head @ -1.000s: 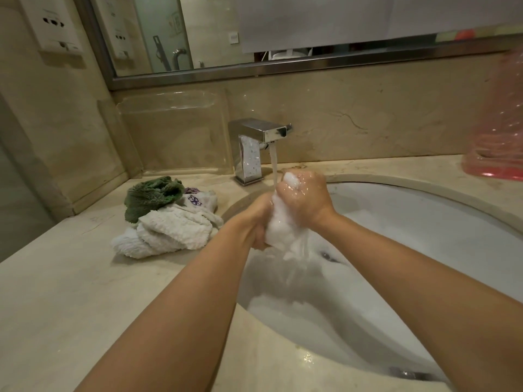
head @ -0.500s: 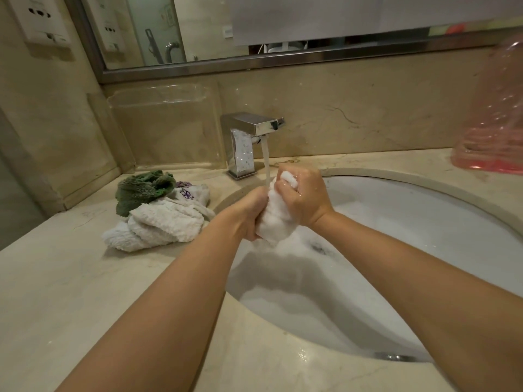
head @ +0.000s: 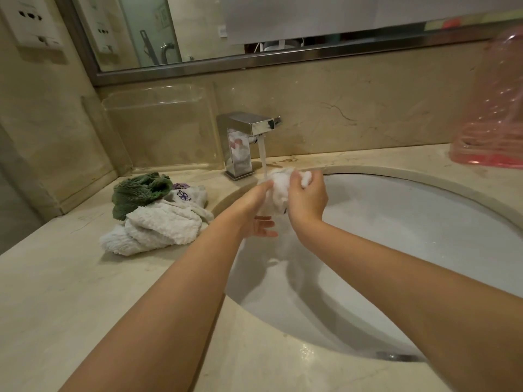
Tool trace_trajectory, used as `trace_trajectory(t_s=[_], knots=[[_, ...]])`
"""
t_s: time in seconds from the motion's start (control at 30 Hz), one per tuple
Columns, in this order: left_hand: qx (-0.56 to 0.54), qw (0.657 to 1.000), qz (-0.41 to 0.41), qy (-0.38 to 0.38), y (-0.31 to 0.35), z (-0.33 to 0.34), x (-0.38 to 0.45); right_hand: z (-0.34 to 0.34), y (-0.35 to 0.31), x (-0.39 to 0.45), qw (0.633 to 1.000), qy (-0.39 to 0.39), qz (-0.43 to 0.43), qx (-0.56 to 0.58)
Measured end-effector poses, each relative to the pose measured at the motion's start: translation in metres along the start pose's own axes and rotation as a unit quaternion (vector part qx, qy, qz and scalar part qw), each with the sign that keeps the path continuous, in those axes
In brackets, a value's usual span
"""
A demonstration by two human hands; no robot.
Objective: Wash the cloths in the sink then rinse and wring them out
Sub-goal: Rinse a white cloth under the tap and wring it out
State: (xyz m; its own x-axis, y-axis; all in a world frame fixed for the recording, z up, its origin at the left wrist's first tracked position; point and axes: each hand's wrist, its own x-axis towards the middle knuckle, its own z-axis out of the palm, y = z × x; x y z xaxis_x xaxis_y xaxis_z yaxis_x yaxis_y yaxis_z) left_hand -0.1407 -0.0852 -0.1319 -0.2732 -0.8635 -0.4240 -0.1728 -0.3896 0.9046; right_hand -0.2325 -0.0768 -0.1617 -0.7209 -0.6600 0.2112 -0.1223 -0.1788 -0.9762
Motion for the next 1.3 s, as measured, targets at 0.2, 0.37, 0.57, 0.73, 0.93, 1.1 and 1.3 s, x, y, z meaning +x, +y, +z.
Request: trace_trajectory(t_s=[0.2, 0.37, 0.57, 0.73, 0.93, 1.1, 1.3], knots=[[-0.144, 0.99, 0.016, -0.002, 0.005, -0.01, 0.008, -0.007, 0.0, 0.001, 0.983, -0.172, -0.066, 0.014], [-0.129, 0.988, 0.072, 0.038, 0.003, -0.003, 0.011, -0.009, -0.01, 0.011, 0.98, -0.185, -0.024, 0.062], [-0.073, 0.963, 0.223, 0.133, 0.002, 0.004, 0.014, -0.01, -0.011, 0.024, 0.939, -0.243, 0.242, 0.025], [0.004, 0.953, 0.277, 0.12, 0.002, 0.008, 0.007, -0.031, -0.013, 0.035, 0.843, -0.291, 0.385, 0.238], [0.085, 0.942, 0.272, 0.175, -0.005, 0.009, 0.012, -0.023, -0.011, 0.029, 0.901, -0.216, 0.305, 0.22], [0.032, 0.948, 0.275, 0.158, 0.002, 0.011, 0.008, -0.014, -0.014, 0.028, 0.938, -0.207, 0.241, 0.142], [0.069, 0.941, 0.275, 0.183, 0.002, 0.011, 0.013, 0.01, -0.027, 0.017, 0.95, -0.229, 0.213, 0.003]])
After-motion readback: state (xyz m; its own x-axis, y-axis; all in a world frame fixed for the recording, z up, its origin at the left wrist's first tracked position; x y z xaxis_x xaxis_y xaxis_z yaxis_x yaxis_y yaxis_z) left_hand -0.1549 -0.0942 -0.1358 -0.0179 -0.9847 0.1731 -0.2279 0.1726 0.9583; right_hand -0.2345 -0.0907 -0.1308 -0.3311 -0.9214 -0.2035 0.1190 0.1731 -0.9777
